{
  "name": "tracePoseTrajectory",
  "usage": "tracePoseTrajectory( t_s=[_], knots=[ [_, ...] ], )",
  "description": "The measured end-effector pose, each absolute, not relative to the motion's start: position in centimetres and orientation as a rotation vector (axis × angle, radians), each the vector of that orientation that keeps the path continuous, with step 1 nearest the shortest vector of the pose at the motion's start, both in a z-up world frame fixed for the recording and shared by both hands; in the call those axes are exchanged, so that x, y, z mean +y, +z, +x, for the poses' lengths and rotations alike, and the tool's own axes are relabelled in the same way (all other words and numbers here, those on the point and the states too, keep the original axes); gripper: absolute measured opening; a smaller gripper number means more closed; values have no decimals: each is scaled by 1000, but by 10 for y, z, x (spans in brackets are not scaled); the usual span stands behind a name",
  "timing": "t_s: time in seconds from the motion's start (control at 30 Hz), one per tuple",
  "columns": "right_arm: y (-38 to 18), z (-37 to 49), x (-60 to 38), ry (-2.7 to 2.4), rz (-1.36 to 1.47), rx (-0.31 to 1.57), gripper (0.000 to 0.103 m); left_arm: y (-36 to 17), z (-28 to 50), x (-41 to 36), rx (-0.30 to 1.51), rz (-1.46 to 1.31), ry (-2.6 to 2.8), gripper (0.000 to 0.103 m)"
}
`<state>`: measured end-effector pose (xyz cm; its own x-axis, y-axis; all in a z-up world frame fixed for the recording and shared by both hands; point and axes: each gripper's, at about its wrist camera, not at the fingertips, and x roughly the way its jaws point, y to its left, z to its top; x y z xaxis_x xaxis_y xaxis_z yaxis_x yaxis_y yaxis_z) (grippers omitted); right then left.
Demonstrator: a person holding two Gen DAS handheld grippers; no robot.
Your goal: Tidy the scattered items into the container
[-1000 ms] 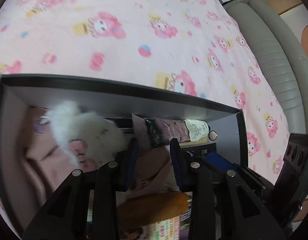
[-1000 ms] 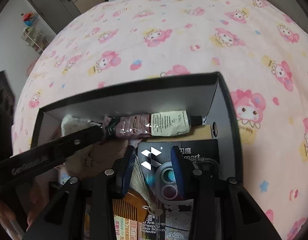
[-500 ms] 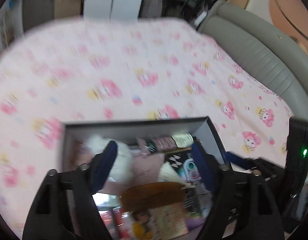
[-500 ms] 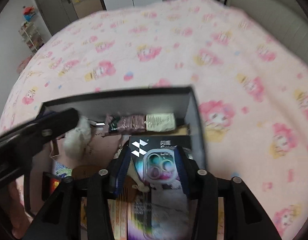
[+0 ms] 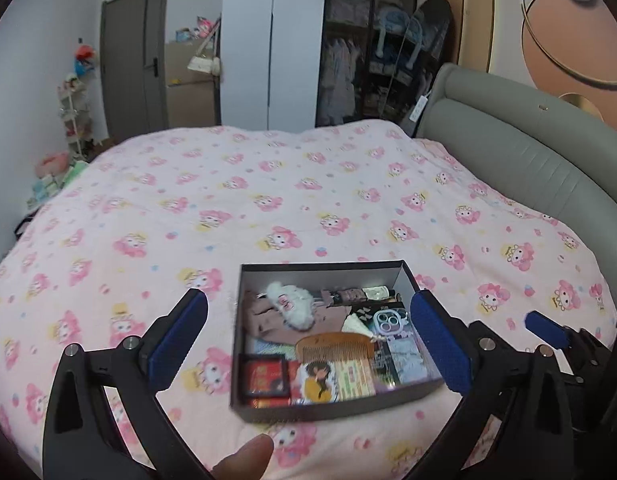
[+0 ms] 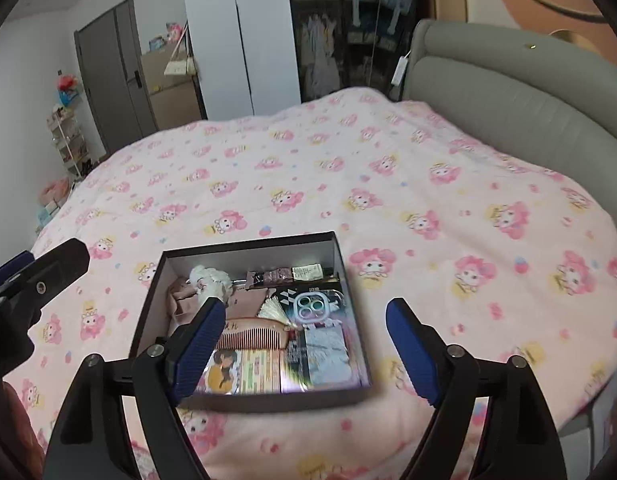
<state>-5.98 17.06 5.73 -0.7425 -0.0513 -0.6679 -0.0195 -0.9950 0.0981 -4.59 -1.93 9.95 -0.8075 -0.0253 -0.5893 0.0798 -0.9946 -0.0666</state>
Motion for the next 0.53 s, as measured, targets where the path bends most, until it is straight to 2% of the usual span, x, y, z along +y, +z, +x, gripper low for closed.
tracePoseTrajectory(
  t_s=[0.23,0.4,0.53],
  knots=[
    [40,-3,172,-2928,1144,-138,82,85,14,-18,92,935,-2882,102],
    [37,17,173,-2943,1127,-113,82,74,37,-18,135,952,-2873,102],
    [38,21,172,-2934,1121,-103,82,69,41,-13,92,966,-2855,102]
  ],
)
